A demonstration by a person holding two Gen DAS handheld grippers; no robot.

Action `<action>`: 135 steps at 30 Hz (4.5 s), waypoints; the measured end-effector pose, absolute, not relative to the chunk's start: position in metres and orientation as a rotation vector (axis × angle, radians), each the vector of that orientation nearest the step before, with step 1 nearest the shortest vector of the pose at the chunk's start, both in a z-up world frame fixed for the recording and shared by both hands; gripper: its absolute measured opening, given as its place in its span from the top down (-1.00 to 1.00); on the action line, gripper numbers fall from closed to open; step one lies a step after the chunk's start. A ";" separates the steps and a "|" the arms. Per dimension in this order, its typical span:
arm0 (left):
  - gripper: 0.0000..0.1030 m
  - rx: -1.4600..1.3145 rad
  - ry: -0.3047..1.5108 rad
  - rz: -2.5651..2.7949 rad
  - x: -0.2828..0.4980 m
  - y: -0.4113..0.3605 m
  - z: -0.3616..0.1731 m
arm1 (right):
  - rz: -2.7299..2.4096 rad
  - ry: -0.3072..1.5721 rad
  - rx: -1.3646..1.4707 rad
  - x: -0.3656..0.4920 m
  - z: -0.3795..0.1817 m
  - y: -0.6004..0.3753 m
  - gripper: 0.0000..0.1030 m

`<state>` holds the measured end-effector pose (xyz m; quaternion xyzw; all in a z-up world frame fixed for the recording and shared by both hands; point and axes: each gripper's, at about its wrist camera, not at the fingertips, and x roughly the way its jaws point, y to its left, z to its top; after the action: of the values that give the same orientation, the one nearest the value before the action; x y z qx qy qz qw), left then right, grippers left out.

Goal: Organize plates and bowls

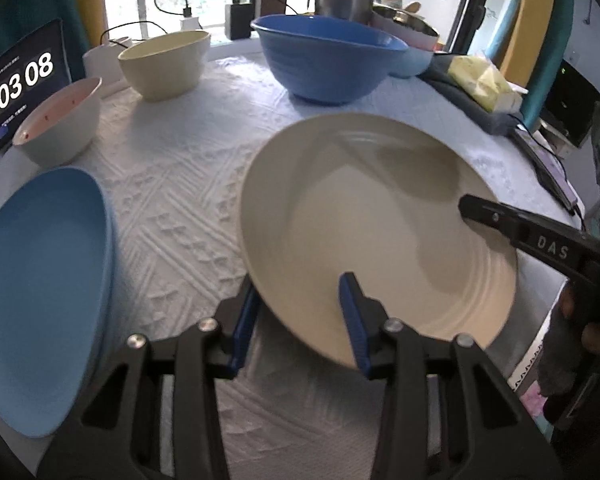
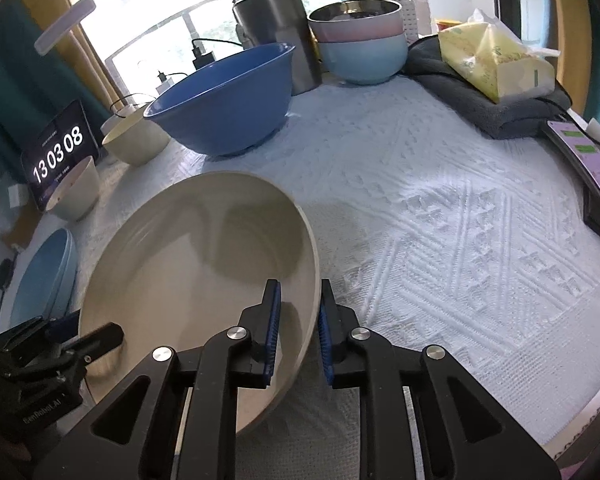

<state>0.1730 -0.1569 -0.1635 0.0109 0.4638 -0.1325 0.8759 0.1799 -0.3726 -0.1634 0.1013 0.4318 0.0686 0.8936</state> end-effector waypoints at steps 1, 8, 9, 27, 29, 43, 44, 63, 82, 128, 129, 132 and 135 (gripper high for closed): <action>0.25 0.026 0.966 -0.275 0.172 -0.157 -0.163 | 0.144 0.895 0.208 0.179 -0.163 -0.372 0.63; 0.30 0.037 0.922 -0.286 0.162 -0.155 -0.153 | 0.125 0.884 0.187 0.173 -0.158 -0.370 0.63; 0.30 0.038 0.916 -0.287 0.160 -0.154 -0.152 | 0.124 0.879 0.186 0.172 -0.157 -0.370 0.63; 0.30 -0.017 0.834 -0.277 0.135 -0.115 -0.128 | 0.136 0.832 0.156 0.151 -0.129 -0.340 0.62; 0.30 -0.026 0.829 -0.269 0.133 -0.107 -0.127 | 0.140 0.828 0.148 0.150 -0.126 -0.332 0.62; 0.30 -0.097 0.795 -0.216 0.123 -0.054 -0.122 | 0.187 0.831 0.097 0.151 -0.116 -0.276 0.61; 0.30 -0.102 0.793 -0.212 0.123 -0.051 -0.122 | 0.190 0.831 0.095 0.152 -0.116 -0.274 0.61; 0.30 -0.181 0.795 -0.093 0.127 0.021 -0.131 | 0.290 0.870 0.021 0.172 -0.123 -0.202 0.54; 0.26 -0.179 0.814 0.006 0.126 0.077 -0.141 | 0.381 0.909 -0.051 0.188 -0.132 -0.124 0.53; 0.07 -0.256 0.799 0.151 0.127 0.115 -0.137 | 0.411 0.911 0.065 0.188 -0.136 -0.139 0.13; 0.04 -0.258 0.804 0.153 0.129 0.115 -0.138 | 0.413 0.912 0.067 0.189 -0.137 -0.138 0.13; -0.04 -0.268 0.820 0.149 0.134 0.115 -0.144 | 0.418 0.924 0.064 0.192 -0.139 -0.137 0.13; -0.05 -0.271 0.841 0.135 0.139 0.113 -0.149 | 0.423 0.940 0.065 0.194 -0.143 -0.134 0.13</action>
<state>0.1391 0.1129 -0.1491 -0.1311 0.4067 0.0652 0.9017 0.1938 -0.1343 -0.1426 0.0310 0.4494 0.2021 0.8696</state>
